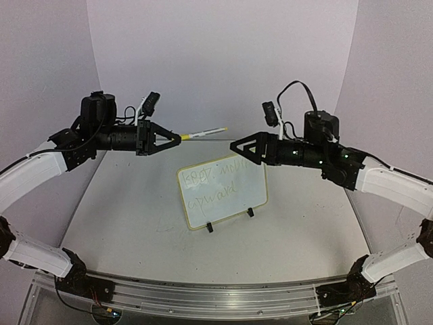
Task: Write a sentence on the whiteboard
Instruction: Put down the whiteboard marker at the center of the board, then reset both arms
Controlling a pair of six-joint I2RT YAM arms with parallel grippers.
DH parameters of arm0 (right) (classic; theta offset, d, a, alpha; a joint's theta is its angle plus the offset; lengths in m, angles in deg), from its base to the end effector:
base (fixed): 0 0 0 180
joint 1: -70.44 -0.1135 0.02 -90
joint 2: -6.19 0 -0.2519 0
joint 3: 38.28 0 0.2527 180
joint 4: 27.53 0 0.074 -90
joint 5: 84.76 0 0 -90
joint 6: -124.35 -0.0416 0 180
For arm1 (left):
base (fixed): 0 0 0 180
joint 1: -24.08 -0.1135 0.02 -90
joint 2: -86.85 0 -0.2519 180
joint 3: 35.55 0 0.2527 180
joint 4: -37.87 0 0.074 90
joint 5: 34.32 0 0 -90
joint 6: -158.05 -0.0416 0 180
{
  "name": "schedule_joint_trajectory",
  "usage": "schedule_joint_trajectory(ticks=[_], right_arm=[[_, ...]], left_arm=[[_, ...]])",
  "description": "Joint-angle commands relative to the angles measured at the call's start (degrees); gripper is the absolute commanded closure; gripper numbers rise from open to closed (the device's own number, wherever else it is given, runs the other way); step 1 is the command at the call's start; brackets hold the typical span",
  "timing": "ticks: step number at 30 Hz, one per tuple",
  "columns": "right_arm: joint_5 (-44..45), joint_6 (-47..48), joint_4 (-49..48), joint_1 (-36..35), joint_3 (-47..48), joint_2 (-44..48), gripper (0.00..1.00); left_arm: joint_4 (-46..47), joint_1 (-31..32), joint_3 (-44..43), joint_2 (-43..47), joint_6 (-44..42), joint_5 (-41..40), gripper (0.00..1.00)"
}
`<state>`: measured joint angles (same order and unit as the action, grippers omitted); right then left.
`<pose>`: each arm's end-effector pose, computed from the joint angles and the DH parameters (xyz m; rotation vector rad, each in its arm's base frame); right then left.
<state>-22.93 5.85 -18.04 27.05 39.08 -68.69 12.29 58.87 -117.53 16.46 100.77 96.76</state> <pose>0.2166 0.2318 0.3541 -0.6387 1.7587 1.3195 0.2187 -0.1852 0.3761 0.6011 1.9233 -1.4421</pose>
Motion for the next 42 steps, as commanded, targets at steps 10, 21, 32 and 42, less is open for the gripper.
schedule_joint_trajectory(ticks=[10,21,32,42], right_arm=[[26.38,6.2,21.29,14.86,0.69,5.53,0.02],[29.89,6.91,20.68,23.36,-4.62,3.84,0.02],[32.23,7.85,19.11,23.43,-9.67,4.53,0.02],[32.8,13.16,18.21,27.59,-10.48,4.43,0.02]], left_arm=[[-15.65,-12.72,4.69,-0.78,-2.24,-40.15,1.0],[-7.5,-12.81,20.79,-5.23,2.04,-46.73,0.94],[-8.15,-12.93,22.23,-7.53,1.56,-47.99,0.27],[-9.82,-25.97,17.91,-5.97,-4.91,-48.06,0.12]])
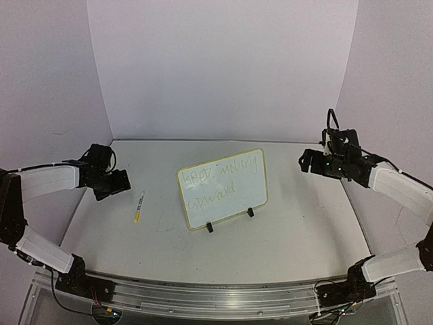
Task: Write a sentence on the whiteboard
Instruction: Reset both arms
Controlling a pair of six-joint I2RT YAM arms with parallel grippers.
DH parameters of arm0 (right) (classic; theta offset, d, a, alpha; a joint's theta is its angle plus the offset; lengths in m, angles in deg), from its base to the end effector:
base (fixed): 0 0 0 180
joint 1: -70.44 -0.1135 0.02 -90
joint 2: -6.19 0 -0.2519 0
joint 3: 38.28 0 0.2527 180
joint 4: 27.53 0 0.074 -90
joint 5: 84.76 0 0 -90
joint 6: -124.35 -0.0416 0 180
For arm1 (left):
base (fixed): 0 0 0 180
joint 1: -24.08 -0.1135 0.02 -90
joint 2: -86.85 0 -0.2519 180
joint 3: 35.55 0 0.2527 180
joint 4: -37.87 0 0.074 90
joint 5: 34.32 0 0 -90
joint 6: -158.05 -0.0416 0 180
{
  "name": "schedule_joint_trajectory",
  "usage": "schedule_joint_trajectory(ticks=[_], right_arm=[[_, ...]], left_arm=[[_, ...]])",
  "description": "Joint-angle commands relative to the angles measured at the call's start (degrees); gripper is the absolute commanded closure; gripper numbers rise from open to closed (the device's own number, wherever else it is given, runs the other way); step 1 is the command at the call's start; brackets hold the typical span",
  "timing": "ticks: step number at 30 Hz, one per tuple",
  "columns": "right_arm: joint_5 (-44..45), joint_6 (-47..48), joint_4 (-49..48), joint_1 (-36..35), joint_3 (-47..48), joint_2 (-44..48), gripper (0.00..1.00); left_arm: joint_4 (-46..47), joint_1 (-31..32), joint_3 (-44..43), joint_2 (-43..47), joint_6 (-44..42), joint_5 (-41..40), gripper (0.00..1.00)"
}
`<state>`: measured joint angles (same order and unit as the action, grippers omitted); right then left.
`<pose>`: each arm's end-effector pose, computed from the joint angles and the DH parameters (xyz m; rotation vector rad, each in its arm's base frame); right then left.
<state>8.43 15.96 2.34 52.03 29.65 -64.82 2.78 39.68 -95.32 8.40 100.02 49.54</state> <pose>0.2733 0.0885 0.2753 0.0323 2.1612 0.3137 0.2681 -0.0702 0.1863 -0.4015 2.4816 -0.2083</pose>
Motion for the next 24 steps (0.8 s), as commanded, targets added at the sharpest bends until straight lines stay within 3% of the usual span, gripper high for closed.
schedule_joint_trajectory(ticks=[1,6,8,12,16,24], right_arm=[[1.32,3.27,-2.81,3.71,-1.64,1.44,0.02],[0.12,5.54,-10.36,7.65,-8.36,9.02,0.02],[0.46,6.73,-15.23,7.7,-12.67,12.61,0.02],[2.22,8.01,-26.41,7.72,-23.27,19.33,0.02],[3.33,7.79,-34.83,7.74,-32.23,22.37,0.02],[4.41,8.13,-37.01,7.7,-36.1,21.87,0.02]], left_arm=[[-0.07,-8.78,-4.87,2.75,-4.72,-0.92,0.11],[6.25,-12.56,-3.6,9.63,-9.86,-6.01,0.07],[11.67,-12.55,-0.22,13.55,-11.41,-9.97,0.01],[21.67,-12.52,9.51,18.27,-11.63,-17.03,0.01],[31.36,-12.56,17.62,19.31,-11.47,-16.99,0.0],[33.61,-12.5,19.74,16.37,-14.13,-16.44,0.0]])
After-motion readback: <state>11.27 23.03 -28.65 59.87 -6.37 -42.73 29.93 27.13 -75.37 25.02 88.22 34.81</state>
